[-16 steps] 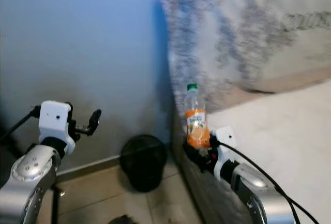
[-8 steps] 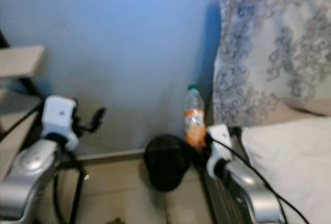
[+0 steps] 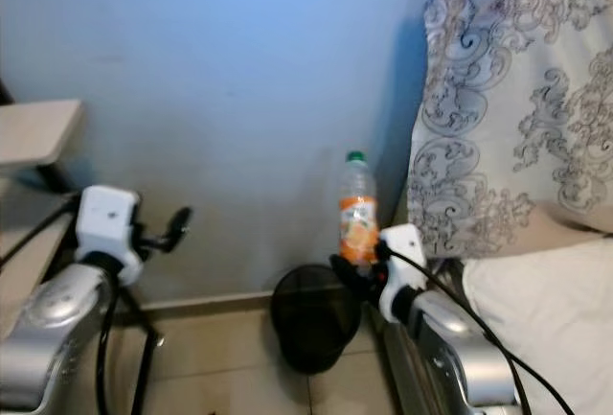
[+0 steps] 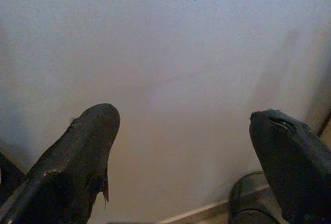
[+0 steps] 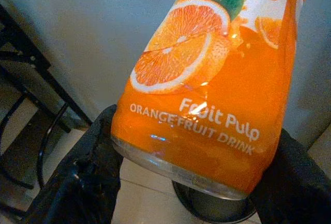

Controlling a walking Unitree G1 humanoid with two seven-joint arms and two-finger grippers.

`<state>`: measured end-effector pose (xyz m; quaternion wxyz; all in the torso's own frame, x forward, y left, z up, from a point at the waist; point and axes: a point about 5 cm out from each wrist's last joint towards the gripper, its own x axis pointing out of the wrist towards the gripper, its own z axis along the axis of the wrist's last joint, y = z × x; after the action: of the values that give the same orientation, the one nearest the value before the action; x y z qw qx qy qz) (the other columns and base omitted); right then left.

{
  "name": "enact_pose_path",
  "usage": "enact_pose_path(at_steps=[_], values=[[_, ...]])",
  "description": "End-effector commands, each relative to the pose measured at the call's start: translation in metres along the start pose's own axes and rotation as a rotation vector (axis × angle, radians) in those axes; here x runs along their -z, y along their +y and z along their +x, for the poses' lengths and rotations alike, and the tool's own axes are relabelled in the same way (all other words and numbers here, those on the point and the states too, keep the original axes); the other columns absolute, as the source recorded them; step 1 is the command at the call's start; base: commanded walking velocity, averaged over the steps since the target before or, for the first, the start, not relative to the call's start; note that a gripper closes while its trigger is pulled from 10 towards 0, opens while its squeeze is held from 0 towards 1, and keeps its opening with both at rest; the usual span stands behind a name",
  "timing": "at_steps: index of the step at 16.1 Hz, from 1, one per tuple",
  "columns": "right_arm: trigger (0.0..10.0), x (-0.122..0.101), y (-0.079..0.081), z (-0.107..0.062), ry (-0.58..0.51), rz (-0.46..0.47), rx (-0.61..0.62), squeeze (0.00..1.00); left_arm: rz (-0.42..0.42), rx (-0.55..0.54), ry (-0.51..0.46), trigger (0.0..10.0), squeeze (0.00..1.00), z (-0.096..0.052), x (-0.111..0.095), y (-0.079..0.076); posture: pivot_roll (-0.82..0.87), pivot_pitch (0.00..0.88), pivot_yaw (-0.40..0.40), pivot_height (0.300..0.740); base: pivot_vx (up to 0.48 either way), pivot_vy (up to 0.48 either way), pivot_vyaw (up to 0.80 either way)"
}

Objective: Clean up the room

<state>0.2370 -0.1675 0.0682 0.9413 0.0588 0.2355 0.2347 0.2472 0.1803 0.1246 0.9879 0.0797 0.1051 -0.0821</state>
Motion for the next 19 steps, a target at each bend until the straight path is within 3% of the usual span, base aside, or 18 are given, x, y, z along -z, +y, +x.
enact_pose_path(at_steps=[1,5,8,11,19], values=[[10.0,-0.001,-0.008,-0.004,0.014,-0.026,0.028,0.00,-0.008,0.033,-0.017,10.0,0.00,0.001,-0.004,-0.008,0.07,0.000,0.002,0.740,0.292,0.000,0.00],[10.0,-0.003,-0.011,-0.001,0.035,-0.042,0.020,0.00,-0.013,0.043,-0.014,10.0,0.00,0.001,-0.003,-0.009,0.07,0.000,-0.001,0.740,0.292,0.000,0.00],[10.0,0.000,-0.013,-0.003,0.055,-0.029,0.035,0.00,-0.015,0.048,-0.013,10.0,0.00,0.001,-0.002,-0.011,0.07,0.000,-0.004,0.740,0.291,0.000,-0.79],[10.0,0.002,-0.013,-0.004,0.070,-0.048,0.026,0.00,-0.015,0.057,-0.010,10.0,0.00,0.000,-0.001,-0.012,0.06,0.000,-0.006,0.740,0.294,0.000,0.00],[10.0,0.007,-0.019,0.004,0.194,-0.169,-0.015,0.00,-0.011,0.071,-0.002,10.0,0.00,-0.006,0.002,-0.015,0.08,0.000,-0.018,0.740,0.285,0.000,0.00]])
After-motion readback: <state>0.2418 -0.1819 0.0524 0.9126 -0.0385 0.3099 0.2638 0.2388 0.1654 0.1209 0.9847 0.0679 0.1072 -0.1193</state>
